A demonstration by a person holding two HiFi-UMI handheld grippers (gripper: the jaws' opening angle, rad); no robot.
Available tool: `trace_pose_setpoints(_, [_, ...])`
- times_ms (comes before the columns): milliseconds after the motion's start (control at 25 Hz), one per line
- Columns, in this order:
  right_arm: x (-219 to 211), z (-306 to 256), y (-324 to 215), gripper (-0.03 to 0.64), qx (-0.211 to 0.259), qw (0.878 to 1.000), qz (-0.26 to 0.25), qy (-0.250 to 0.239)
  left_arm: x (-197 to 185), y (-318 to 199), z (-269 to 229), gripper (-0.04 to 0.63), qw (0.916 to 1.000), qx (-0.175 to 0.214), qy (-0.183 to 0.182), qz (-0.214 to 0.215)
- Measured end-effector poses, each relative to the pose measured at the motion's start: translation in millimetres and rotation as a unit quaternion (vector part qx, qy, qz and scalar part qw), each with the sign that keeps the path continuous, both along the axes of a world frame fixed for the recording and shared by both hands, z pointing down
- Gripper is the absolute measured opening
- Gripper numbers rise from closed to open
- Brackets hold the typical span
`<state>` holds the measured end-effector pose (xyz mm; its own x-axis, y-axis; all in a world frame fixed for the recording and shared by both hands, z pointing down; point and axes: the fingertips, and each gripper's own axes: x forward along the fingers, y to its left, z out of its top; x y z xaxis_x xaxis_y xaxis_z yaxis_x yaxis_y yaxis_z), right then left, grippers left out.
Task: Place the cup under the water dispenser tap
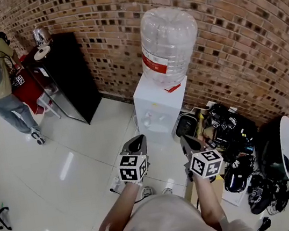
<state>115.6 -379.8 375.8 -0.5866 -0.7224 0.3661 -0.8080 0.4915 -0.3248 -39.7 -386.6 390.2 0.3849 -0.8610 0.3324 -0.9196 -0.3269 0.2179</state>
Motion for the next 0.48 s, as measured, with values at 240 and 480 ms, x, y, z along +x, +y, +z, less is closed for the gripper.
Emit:
trace_pose_setpoints(240, [-1.3, 0.1, -1.4, 0.000, 0.001, 1.000, -0.002, 0.000, -3.0, 4.4, 1.8, 0.011, 1.0000, -0.001, -0.002, -0.006])
trace_pose_setpoints(480, [-2.5, -0.1, -3.8, 0.000, 0.000, 1.000, -0.001, 0.000, -5.0, 7.6, 1.4, 0.011, 1.0000, -0.001, -0.002, -0.009])
